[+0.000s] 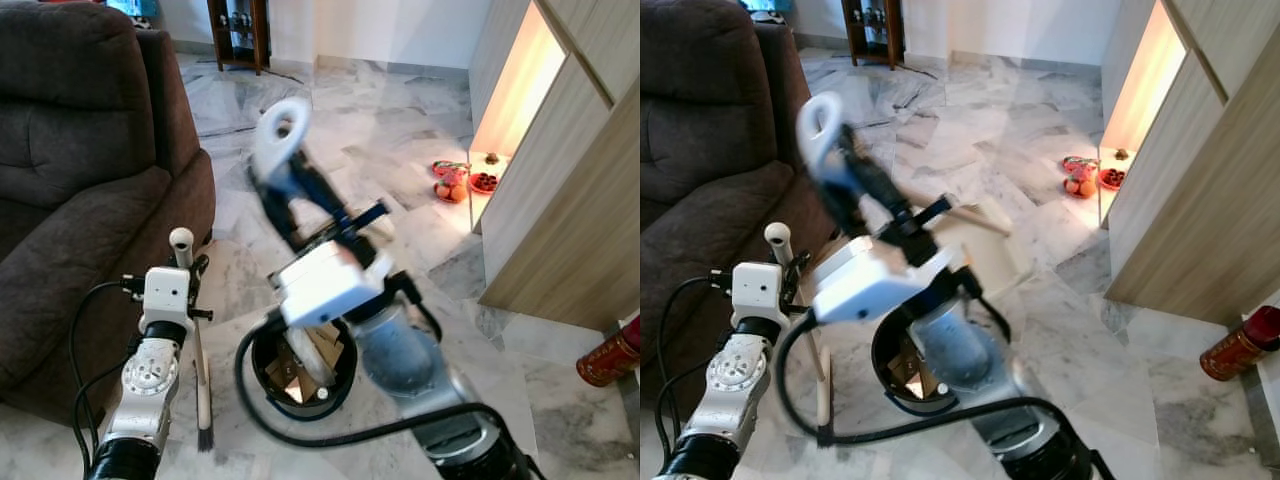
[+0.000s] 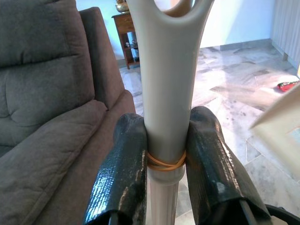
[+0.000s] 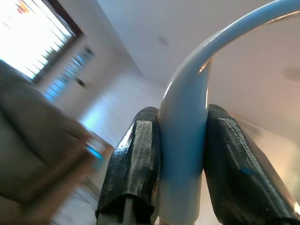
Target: Sweep floor
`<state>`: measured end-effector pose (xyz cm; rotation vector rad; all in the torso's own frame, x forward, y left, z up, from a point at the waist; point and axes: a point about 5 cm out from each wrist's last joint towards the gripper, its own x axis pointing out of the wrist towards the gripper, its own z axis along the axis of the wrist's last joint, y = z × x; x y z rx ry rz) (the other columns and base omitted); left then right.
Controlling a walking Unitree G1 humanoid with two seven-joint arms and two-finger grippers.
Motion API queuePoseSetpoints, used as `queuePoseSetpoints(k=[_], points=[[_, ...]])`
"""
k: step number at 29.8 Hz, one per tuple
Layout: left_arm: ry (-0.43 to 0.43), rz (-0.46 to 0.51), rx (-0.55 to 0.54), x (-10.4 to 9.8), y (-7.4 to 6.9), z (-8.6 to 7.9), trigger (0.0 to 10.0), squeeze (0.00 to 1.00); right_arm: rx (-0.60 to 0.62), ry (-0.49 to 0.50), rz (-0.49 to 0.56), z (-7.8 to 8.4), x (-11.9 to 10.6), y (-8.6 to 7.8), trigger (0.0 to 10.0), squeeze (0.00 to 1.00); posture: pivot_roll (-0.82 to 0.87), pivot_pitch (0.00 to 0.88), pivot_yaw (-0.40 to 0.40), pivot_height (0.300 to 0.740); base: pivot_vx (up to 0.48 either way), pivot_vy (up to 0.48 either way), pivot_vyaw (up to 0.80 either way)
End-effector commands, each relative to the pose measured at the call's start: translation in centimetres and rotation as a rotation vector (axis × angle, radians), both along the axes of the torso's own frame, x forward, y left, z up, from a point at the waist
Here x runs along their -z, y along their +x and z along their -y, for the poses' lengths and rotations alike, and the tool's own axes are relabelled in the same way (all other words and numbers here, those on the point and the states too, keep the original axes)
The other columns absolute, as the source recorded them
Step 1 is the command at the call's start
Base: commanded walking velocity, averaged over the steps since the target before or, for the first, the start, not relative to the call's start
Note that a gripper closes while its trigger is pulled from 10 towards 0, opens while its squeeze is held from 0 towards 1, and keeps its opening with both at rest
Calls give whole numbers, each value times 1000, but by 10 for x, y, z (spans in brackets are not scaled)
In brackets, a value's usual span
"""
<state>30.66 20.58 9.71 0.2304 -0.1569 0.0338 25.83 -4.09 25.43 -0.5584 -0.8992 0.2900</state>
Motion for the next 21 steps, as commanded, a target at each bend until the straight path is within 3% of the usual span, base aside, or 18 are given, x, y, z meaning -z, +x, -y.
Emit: queuePoseSetpoints(k=[1, 6, 7, 12, 15, 21], points=[[6, 58, 19, -11, 4, 3, 10000, 0, 70, -10, 54, 9, -8, 5, 10000, 0, -14, 63, -9, 740, 0, 0, 0], [5, 57, 25, -11, 4, 4, 10000, 0, 212, 17, 11, 36, 1, 22, 10000, 0, -17, 56, -9, 740, 0, 0, 0], [4, 57, 27, -11, 4, 4, 10000, 0, 279, 41, -19, 52, 7, 30, 10000, 0, -17, 56, -9, 740, 0, 0, 0], [4, 55, 30, -11, 4, 5, 10000, 0, 379, 65, -97, 76, 23, 43, 10000, 0, -16, 58, -10, 740, 0, 0, 0], [1, 50, 38, -9, 2, 5, 10000, 0, 461, 175, -216, 98, 47, 51, 10000, 0, -16, 58, -10, 740, 0, 0, 0], [0, 52, 48, -10, 1, 7, 10000, 0, 513, 234, -298, 110, 71, 56, 10000, 0, -12, 72, -11, 740, 0, 0, 0]])
